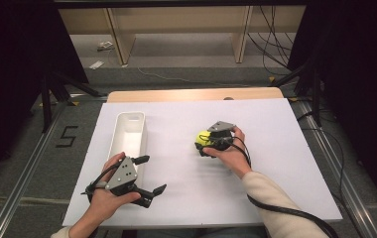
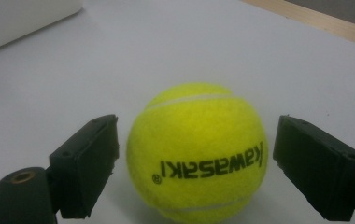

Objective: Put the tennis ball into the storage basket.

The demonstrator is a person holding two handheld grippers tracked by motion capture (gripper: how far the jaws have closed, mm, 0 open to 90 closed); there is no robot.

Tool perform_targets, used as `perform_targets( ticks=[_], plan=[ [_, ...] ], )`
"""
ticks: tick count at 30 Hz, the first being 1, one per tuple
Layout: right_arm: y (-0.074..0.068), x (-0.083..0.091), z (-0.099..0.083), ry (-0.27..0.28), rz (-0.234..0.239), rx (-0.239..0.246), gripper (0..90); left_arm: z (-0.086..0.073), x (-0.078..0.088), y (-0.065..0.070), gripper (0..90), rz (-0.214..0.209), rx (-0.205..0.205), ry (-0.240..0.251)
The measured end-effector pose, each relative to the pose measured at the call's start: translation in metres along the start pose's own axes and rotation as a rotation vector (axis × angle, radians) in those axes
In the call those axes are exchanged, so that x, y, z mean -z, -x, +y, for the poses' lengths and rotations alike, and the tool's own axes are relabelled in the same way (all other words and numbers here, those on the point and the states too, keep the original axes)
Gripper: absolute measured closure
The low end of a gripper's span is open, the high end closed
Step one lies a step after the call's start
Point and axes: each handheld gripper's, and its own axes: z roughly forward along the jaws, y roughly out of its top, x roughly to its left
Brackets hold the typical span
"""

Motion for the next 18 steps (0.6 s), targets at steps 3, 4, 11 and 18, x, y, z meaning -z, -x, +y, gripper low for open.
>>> perform_targets(
  ticks=[3,4,11,18],
  plan=[
    [0.000,-0.002,0.000,-0.002,0.000,0.000,15.0,0.000,0.000,0.000,0.0,0.000,0.000,0.001],
    [0.000,-0.003,0.000,-0.003,-0.002,-0.003,15.0,0.000,0.000,0.000,0.0,-0.001,0.000,0.001],
    [-0.001,-0.007,-0.001,-0.014,0.000,-0.004,15.2,0.000,0.000,0.000,0.0,-0.002,0.000,0.002],
    [-0.002,-0.011,-0.001,-0.018,0.003,-0.006,15.3,0.000,0.000,0.000,0.0,-0.003,0.000,0.002]
  ],
)
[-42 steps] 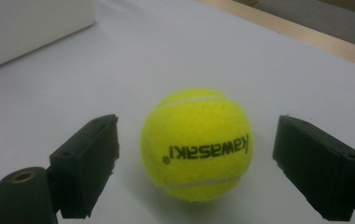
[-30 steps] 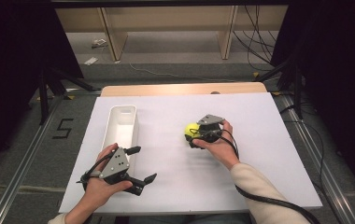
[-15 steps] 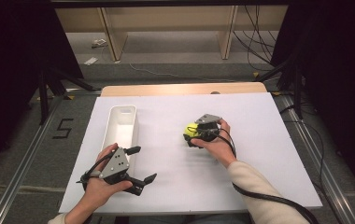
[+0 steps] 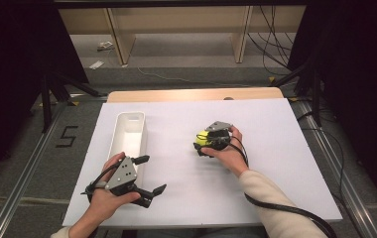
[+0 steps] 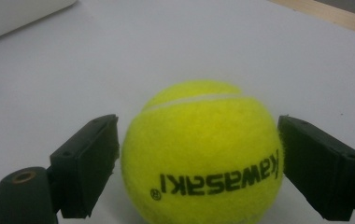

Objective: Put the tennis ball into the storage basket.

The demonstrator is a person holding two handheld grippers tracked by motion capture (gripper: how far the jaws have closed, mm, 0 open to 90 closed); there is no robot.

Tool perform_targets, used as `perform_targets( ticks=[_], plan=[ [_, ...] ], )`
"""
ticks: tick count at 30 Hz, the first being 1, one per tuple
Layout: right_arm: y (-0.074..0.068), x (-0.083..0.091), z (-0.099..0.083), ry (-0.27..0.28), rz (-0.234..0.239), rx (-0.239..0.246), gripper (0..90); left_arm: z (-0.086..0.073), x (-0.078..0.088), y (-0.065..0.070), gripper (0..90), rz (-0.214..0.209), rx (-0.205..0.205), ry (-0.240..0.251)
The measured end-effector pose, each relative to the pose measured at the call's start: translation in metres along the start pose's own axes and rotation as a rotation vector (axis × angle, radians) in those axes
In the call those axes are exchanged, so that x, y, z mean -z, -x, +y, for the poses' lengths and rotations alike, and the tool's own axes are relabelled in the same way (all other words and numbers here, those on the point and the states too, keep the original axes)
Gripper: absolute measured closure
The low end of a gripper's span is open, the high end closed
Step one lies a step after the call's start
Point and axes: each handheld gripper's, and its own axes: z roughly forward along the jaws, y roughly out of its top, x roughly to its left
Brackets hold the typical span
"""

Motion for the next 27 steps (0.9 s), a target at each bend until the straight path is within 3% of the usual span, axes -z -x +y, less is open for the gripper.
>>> perform_targets(
  ticks=[13,27],
  plan=[
    [-0.0016,-0.0066,-0.0004,-0.010,0.007,0.002,16.8,0.0000,0.0001,-0.0002,0.0,0.000,0.002,0.002],
    [0.0009,-0.0095,-0.0019,-0.015,-0.019,-0.015,23.1,-0.0001,0.0002,-0.0003,0.0,-0.001,0.002,0.002]
  ],
)
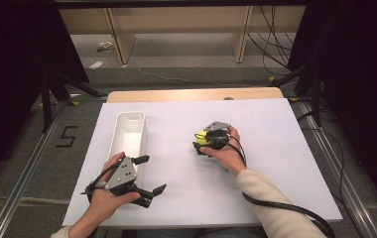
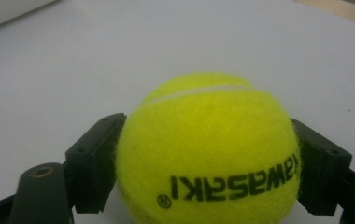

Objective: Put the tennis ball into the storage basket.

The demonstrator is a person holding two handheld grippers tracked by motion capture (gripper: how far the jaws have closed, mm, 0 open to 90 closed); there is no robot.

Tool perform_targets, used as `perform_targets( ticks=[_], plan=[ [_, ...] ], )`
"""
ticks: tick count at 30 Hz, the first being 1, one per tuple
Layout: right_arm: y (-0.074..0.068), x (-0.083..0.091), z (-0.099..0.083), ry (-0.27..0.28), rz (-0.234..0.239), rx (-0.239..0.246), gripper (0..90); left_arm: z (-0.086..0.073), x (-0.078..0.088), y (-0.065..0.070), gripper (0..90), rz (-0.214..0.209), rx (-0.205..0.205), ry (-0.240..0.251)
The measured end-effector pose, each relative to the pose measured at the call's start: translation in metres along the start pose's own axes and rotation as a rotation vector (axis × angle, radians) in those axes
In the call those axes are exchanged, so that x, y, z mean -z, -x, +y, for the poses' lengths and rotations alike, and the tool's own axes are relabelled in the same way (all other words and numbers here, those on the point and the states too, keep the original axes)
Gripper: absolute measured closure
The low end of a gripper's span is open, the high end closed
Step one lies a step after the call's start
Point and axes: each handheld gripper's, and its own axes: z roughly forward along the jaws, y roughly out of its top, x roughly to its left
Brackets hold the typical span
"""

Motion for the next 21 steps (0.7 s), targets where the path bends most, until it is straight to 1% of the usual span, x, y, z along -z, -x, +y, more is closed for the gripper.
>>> perform_targets(
  ticks=[2,6,9,21],
  plan=[
    [0.0006,-0.0002,-0.0002,-0.001,-0.010,0.001,24.8,0.0000,0.0000,0.0000,0.0,0.000,0.000,0.000],
    [0.0010,-0.0004,0.0000,0.001,-0.007,-0.003,25.4,0.0001,0.0001,0.0000,0.0,0.000,0.000,0.000],
    [0.0011,-0.0005,0.0000,0.002,-0.009,0.007,25.7,0.0002,0.0003,-0.0001,0.0,0.000,0.000,0.001],
    [0.0010,-0.0003,0.0001,0.004,-0.011,0.009,26.1,0.0003,0.0006,0.0000,0.0,0.000,0.001,0.002]
  ],
)
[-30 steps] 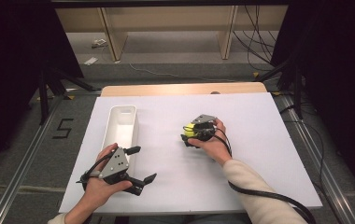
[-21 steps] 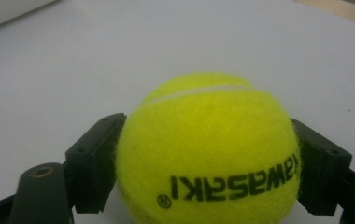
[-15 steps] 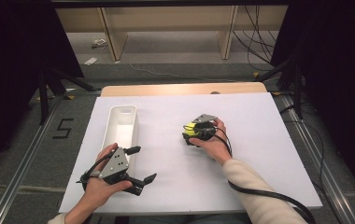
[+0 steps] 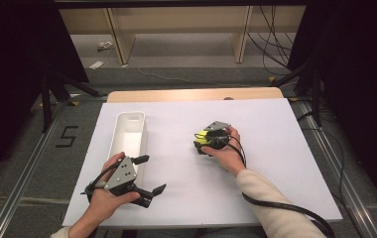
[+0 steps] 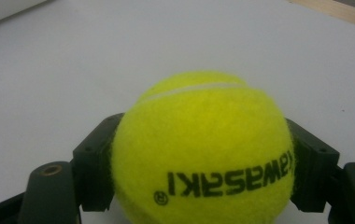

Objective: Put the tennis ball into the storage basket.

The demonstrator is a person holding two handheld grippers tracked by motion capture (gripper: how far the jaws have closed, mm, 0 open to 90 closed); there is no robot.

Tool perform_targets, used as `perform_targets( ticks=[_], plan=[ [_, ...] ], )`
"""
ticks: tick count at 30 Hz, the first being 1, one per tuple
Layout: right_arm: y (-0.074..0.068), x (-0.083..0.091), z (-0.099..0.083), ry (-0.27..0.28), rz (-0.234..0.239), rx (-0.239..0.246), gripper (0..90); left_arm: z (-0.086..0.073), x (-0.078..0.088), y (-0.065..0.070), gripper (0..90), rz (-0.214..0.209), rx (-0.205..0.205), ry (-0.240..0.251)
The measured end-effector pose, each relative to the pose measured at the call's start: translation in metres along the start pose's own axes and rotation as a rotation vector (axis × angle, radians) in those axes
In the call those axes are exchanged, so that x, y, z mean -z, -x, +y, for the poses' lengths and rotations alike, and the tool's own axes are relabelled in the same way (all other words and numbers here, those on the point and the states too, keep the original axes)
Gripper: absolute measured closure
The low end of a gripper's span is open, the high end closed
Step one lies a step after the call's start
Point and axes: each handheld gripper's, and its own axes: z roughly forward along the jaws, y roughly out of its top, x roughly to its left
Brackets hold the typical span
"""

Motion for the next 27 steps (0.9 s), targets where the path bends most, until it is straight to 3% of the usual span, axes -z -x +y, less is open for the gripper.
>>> perform_targets(
  ticks=[27],
  plan=[
    [-0.0002,0.0094,0.0074,0.036,-0.008,-0.002,26.2,0.0001,0.0006,-0.0002,0.0,0.000,-0.001,0.003]
  ],
)
